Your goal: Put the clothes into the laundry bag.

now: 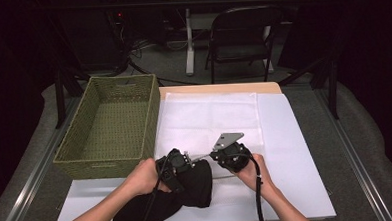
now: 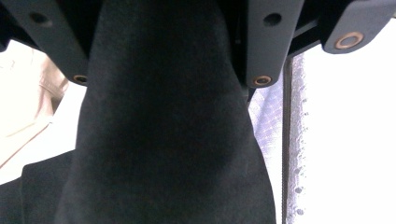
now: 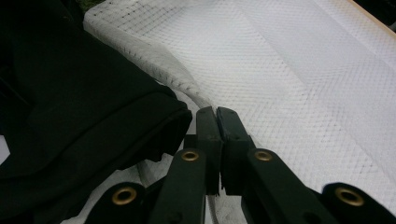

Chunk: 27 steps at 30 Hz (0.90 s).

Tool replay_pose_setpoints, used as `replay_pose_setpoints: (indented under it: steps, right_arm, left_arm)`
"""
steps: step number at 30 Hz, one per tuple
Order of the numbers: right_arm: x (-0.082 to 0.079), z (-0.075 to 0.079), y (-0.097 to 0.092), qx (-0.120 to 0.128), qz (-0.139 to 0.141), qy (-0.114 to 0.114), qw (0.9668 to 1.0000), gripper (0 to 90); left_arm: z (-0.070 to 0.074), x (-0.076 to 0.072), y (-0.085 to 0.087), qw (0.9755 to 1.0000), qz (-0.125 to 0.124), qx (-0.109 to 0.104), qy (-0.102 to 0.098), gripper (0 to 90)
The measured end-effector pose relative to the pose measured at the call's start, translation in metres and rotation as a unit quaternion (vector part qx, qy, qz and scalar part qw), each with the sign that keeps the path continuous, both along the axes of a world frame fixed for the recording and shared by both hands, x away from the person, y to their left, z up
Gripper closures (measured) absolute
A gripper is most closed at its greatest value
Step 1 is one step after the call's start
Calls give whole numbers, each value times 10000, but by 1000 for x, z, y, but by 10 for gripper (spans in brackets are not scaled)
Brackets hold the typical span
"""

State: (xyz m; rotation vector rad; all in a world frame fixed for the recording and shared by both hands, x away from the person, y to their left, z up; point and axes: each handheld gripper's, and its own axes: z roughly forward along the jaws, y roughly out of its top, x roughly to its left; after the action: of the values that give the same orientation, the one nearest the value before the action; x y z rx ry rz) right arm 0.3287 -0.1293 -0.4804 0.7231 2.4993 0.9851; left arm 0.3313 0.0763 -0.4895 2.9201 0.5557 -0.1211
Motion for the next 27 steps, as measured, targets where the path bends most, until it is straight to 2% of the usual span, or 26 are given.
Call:
replay_pose_setpoints:
  steps: [2, 5, 7, 10, 12, 13, 14, 15, 16, 20, 25, 27]
  right_arm:
    - [-1, 2, 0, 43, 15, -10, 10000, 888]
    - [-4, 8, 0, 158, 35, -63, 9998, 888]
    - [-6, 14, 0, 293, 34, -122, 9995, 888]
    - [-8, 19, -2, 385, 14, -213, 9990, 888]
    - [-6, 17, -3, 371, -6, -134, 9992, 888]
    - [-5, 14, -3, 345, -4, -121, 9993, 888]
    - [-5, 12, -3, 292, 12, -87, 9995, 888]
    - [-5, 11, -3, 279, -15, -64, 9996, 888]
    - [-4, 10, -4, 279, 8, -50, 9996, 888]
    - [-4, 10, -5, 282, 8, -45, 9996, 888]
    - [-4, 10, -4, 242, 1, -54, 9997, 887]
    - [-4, 10, -4, 228, -2, -55, 9997, 887]
  left_arm:
    - [2, -2, 0, 9999, 65, -4, -89, 626]
    - [14, 1, 1, 9997, 258, 16, -15, 642]
    - [23, 3, 1, 9992, 380, -94, -4, 641]
    - [21, 7, -3, 9979, 633, -55, -115, 621]
    - [10, 10, -5, 9976, 691, -59, -42, 578]
    - [5, 11, -5, 9971, 756, -52, -64, 520]
    - [2, 12, -6, 9968, 793, -31, -105, 440]
    - [0, 11, -5, 9971, 727, -9, -231, 379]
    - [-1, 10, -3, 9970, 707, -11, -327, 339]
    - [4, 6, 6, 9965, 723, -76, -405, 221]
    - [15, -3, 18, 9953, 756, -318, -515, 166]
    - [17, -9, 21, 9957, 686, -261, -570, 158]
